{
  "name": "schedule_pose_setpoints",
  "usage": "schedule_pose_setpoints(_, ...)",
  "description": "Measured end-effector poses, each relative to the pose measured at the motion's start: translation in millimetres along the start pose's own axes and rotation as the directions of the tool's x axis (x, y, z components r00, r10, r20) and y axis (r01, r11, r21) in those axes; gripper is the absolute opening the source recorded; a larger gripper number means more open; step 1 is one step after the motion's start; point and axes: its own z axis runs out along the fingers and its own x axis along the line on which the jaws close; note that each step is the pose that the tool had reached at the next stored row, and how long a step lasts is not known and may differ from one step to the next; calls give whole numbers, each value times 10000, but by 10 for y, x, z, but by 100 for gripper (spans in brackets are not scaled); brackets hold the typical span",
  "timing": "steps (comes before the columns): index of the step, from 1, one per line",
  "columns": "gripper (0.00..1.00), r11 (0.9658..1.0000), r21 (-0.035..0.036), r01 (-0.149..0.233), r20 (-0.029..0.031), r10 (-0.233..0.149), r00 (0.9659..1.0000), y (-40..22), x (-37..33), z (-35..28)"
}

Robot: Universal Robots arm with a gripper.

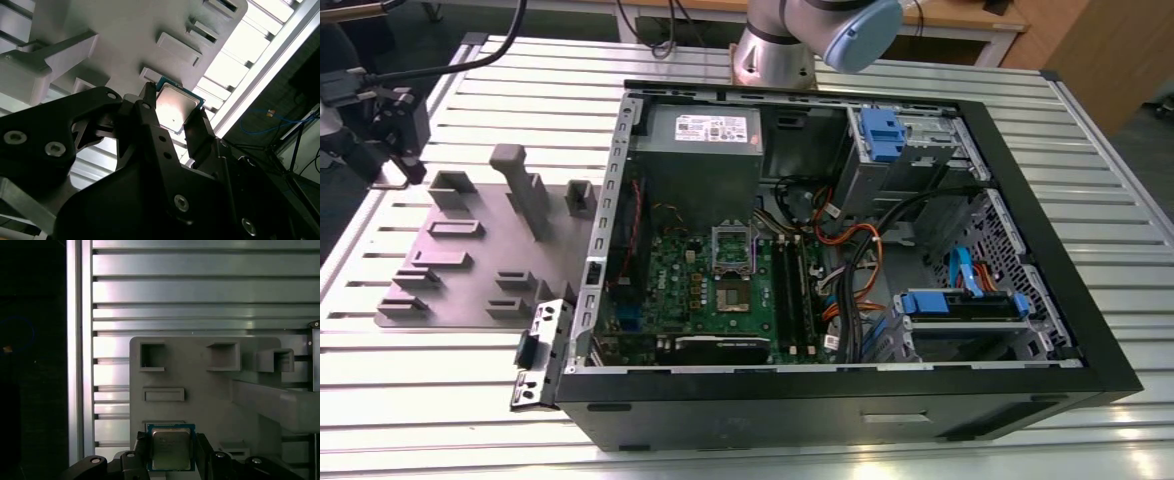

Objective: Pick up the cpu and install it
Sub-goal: 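Pick up the cpu and move it towards the insertion slot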

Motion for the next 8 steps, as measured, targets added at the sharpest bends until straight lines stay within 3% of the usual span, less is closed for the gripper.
schedule_pose_setpoints(8,47,10000,2,0,-2,0,10000,1,-1,-39)
